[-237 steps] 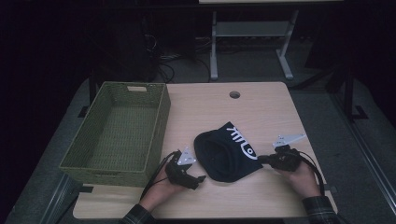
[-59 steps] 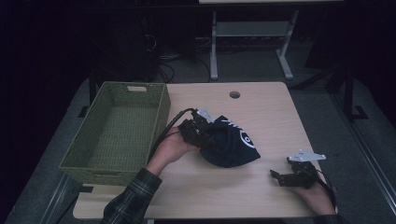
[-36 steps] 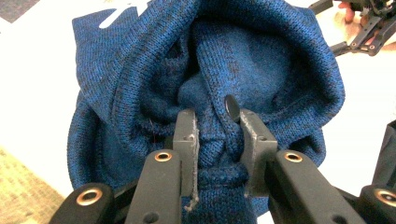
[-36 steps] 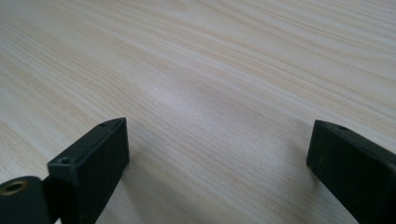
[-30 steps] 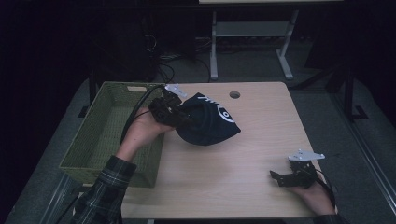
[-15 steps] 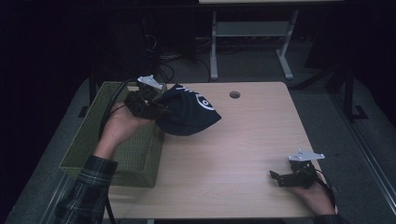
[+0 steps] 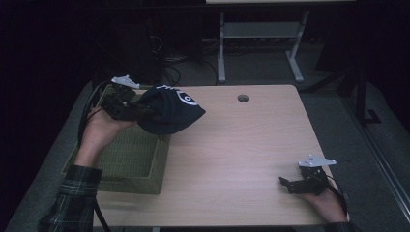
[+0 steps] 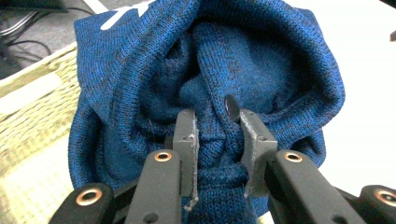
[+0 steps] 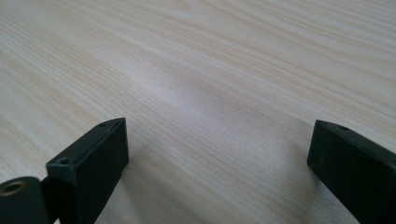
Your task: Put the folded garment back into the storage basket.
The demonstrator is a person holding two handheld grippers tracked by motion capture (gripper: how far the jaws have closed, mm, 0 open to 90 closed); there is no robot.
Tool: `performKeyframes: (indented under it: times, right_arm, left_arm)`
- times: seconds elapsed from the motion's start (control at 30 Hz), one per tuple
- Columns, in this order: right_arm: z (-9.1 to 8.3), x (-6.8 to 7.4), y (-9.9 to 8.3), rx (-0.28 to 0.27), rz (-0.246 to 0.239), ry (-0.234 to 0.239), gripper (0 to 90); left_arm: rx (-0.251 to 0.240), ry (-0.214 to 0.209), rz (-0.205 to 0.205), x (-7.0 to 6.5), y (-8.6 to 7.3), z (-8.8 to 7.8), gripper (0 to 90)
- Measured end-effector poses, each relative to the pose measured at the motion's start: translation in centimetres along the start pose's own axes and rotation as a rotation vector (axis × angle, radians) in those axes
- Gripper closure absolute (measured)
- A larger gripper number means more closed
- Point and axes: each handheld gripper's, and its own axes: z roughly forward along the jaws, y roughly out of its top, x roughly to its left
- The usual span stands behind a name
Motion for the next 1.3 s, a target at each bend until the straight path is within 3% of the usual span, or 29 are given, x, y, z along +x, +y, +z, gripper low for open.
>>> performKeyframes:
  times: [0.17,0.33,0.9,1.3]
  right_arm:
    - [0.0,0.0,0.0,0.0,0.0,0.0,5.0]
    - [0.0,0.0,0.0,0.0,0.001,0.0,5.0]
    - [0.0,0.0,0.0,0.001,0.0,0.0,5.0]
    - [0.0,0.0,0.0,0.001,0.0,0.0,4.9]
  left_arm:
    - [-0.004,0.022,-0.031,0.9,-0.9,-0.6,70.6]
    - [-0.019,0.083,-0.079,2.2,-2.3,-1.4,70.7]
    - [0.016,0.208,-0.193,5.8,-6.6,-1.7,70.7]
    - [0.067,0.214,-0.248,7.1,-9.2,0.8,70.7]
